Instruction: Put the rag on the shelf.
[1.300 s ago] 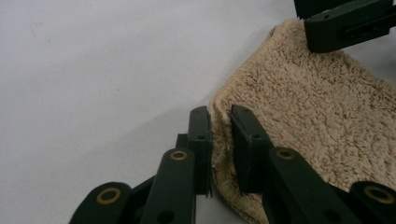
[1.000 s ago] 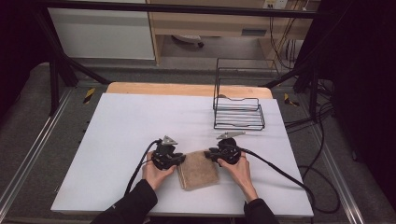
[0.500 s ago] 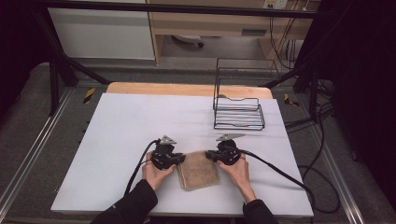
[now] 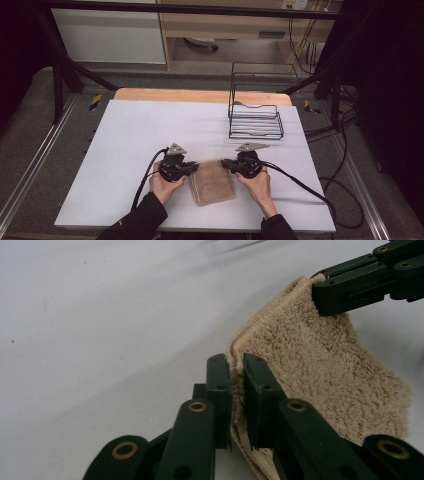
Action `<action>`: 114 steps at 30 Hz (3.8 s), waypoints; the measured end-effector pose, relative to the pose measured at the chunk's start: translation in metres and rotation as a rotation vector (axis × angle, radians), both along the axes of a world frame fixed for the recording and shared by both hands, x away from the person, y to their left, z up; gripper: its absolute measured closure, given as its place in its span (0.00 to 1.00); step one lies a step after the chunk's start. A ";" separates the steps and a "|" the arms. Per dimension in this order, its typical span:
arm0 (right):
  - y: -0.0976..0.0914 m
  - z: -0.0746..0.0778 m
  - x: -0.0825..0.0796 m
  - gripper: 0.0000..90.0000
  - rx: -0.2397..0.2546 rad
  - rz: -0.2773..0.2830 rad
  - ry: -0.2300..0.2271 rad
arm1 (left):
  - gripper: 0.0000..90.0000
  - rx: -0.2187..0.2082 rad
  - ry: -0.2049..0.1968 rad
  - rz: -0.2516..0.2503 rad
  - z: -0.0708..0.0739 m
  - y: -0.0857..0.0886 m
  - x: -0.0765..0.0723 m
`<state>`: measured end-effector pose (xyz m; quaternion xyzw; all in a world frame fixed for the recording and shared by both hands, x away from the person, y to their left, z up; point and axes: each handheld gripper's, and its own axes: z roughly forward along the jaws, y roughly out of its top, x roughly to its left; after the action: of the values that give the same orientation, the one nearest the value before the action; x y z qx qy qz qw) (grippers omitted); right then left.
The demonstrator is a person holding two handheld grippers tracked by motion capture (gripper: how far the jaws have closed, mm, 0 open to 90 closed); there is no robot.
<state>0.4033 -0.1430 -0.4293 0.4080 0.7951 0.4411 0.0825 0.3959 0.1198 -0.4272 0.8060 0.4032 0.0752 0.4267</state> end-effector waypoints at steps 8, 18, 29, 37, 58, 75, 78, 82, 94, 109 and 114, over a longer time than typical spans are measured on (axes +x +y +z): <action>-0.003 0.009 -0.007 0.95 0.019 -0.004 -0.027 | 0.91 -0.011 -0.030 -0.010 0.009 -0.001 -0.006; -0.010 0.022 -0.013 0.95 0.050 -0.005 -0.071 | 0.91 -0.045 -0.073 -0.022 0.026 -0.001 -0.013; -0.014 0.037 -0.022 0.95 0.082 -0.003 -0.114 | 0.91 -0.067 -0.122 -0.031 0.041 0.000 -0.020; -0.016 0.047 -0.027 0.95 0.095 -0.002 -0.152 | 0.91 -0.086 -0.149 -0.029 0.050 0.000 -0.024; -0.020 0.072 -0.037 0.95 0.118 -0.017 -0.246 | 0.91 -0.125 -0.229 -0.027 0.074 0.000 -0.027; -0.033 0.097 -0.039 0.95 0.140 -0.071 -0.328 | 0.91 -0.159 -0.290 -0.045 0.101 -0.014 -0.015; -0.035 0.103 -0.038 0.95 0.136 -0.079 -0.346 | 0.91 -0.163 -0.301 -0.045 0.106 -0.017 -0.012; -0.039 0.111 -0.038 0.95 0.138 -0.095 -0.365 | 0.91 -0.178 -0.313 -0.042 0.114 -0.022 -0.007; -0.052 0.133 -0.036 0.95 0.150 -0.138 -0.422 | 0.91 -0.217 -0.349 -0.042 0.135 -0.037 0.002; -0.062 0.155 -0.032 0.96 0.157 -0.174 -0.485 | 0.91 -0.253 -0.391 -0.040 0.156 -0.051 0.014; -0.066 0.163 -0.031 0.96 0.159 -0.186 -0.506 | 0.91 -0.271 -0.405 -0.040 0.164 -0.056 0.018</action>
<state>0.3723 -0.2094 -0.2663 0.3613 0.6714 0.5804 0.2862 0.4142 0.0643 -0.2630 0.7177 0.2998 0.1723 0.6045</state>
